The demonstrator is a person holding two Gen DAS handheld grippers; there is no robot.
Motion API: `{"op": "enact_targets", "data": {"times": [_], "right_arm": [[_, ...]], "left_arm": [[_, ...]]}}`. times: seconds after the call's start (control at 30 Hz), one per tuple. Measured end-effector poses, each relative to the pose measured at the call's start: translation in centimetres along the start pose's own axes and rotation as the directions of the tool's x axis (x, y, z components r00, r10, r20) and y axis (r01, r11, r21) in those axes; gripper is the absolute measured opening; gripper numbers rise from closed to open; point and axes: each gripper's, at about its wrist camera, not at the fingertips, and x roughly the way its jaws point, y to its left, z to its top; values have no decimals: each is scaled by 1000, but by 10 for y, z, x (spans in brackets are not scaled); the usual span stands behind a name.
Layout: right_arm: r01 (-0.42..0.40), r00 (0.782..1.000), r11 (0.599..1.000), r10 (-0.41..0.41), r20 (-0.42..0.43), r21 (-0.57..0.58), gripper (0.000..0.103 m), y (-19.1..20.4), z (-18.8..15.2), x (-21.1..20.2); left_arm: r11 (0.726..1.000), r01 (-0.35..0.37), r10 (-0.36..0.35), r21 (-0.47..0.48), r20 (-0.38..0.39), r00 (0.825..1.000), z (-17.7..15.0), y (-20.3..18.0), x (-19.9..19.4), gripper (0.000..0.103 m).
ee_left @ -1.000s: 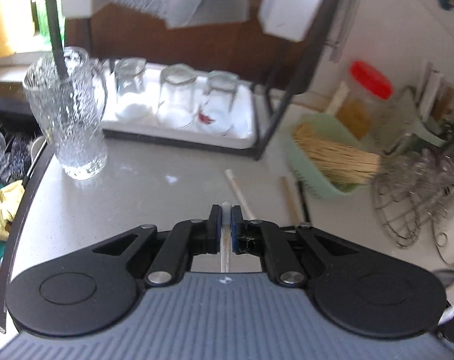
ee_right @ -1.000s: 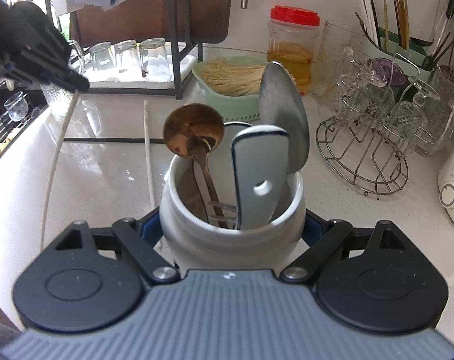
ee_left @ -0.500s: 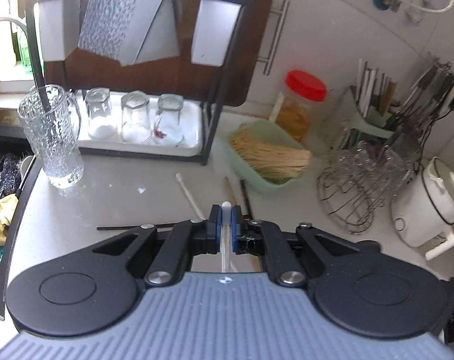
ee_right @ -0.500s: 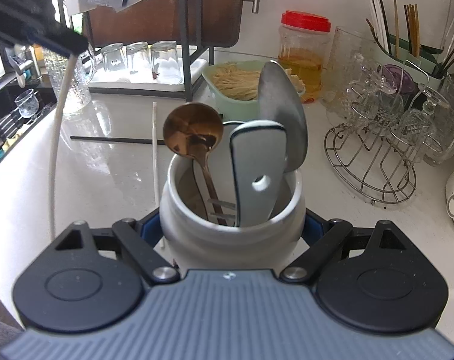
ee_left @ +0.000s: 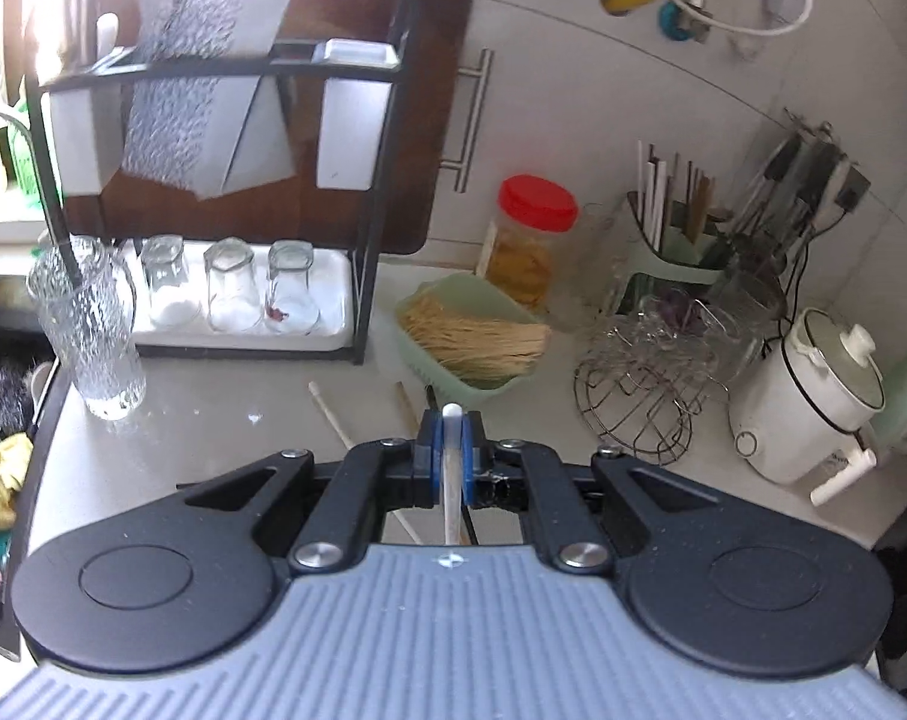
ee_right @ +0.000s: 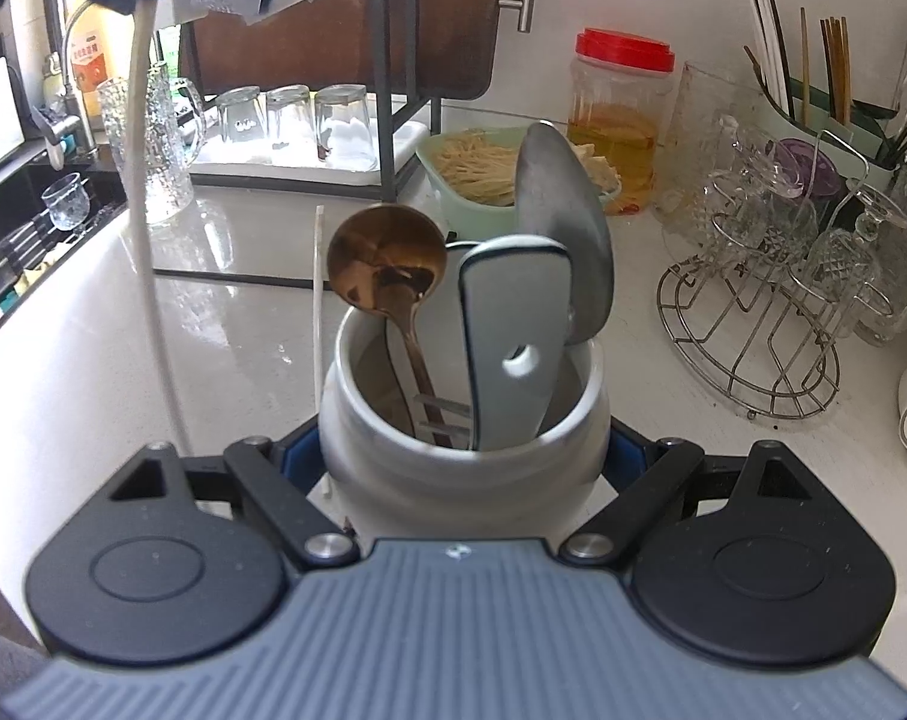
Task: Organize utensils
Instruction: 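Lift the white chopstick with the left gripper and carry it toward the mug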
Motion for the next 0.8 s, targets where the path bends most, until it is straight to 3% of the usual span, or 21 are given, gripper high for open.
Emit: {"op": "enact_targets", "data": {"times": [0.5,0.8], "right_arm": [[2,1000,1000,-2,10,6,91,1,-1,-1],[9,1000,1000,-9,3,10,91,2,0,-1]], "left_arm": [[996,38,-41,80,32,999,15,-22,-17,7],[973,76,-87,218,42,995,56,-40,-41,7]]}}
